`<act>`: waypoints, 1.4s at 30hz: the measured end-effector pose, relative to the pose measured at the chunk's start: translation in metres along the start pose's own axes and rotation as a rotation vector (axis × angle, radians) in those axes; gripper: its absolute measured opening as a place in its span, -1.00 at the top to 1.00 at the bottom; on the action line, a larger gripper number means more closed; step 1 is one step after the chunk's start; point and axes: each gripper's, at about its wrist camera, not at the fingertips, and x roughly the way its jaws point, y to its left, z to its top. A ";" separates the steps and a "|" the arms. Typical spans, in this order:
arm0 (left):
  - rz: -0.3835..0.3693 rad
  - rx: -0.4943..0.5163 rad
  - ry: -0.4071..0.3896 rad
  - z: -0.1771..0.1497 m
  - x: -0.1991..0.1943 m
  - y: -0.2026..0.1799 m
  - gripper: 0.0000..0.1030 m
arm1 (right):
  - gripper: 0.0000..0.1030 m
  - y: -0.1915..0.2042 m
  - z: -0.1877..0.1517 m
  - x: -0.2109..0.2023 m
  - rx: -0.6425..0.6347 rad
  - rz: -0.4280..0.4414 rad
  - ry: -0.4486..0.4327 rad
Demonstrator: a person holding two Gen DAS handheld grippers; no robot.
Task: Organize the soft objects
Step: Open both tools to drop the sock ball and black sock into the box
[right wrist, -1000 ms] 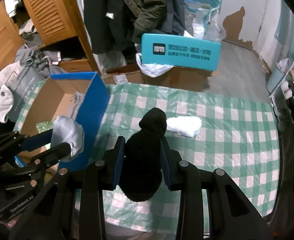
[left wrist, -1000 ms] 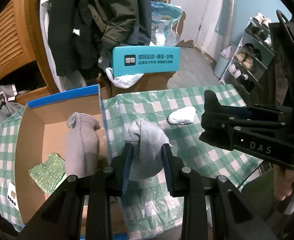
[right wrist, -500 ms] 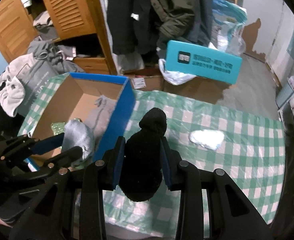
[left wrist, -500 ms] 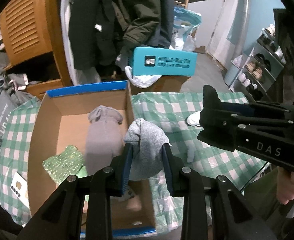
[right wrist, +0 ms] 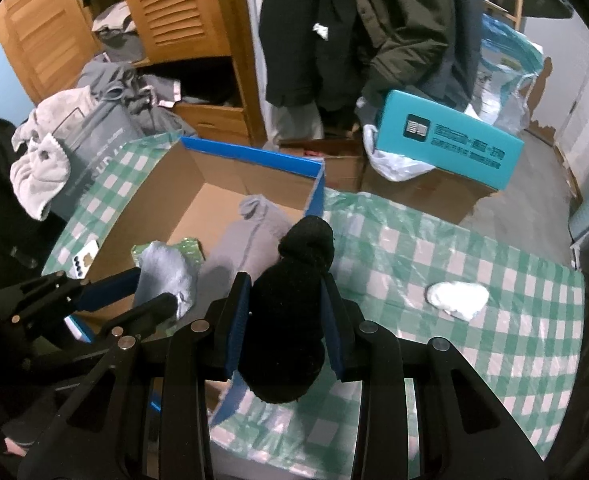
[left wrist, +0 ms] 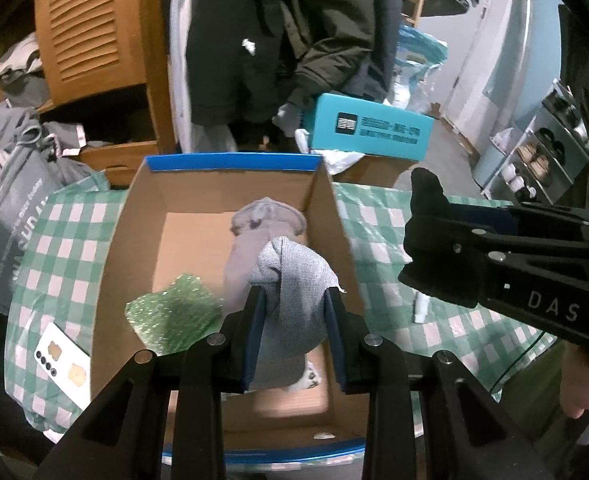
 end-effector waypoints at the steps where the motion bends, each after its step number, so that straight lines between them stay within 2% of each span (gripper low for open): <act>1: 0.007 -0.004 0.001 0.000 0.001 0.003 0.42 | 0.36 0.004 0.001 0.002 -0.004 0.002 0.004; 16: 0.064 -0.073 0.031 -0.006 0.009 0.041 0.41 | 0.36 0.042 0.015 0.027 -0.050 0.035 0.047; 28: 0.086 -0.118 0.041 -0.008 0.011 0.056 0.41 | 0.34 0.049 0.015 0.042 -0.049 0.052 0.091; 31: 0.088 -0.123 0.038 -0.007 0.010 0.056 0.29 | 0.34 0.049 0.014 0.043 -0.041 0.059 0.095; 35: 0.096 -0.123 0.032 -0.008 0.010 0.056 0.22 | 0.32 0.048 0.015 0.041 -0.030 0.062 0.090; 42: 0.099 -0.125 0.033 -0.007 0.010 0.055 0.06 | 0.09 0.039 0.014 0.037 -0.007 0.049 0.078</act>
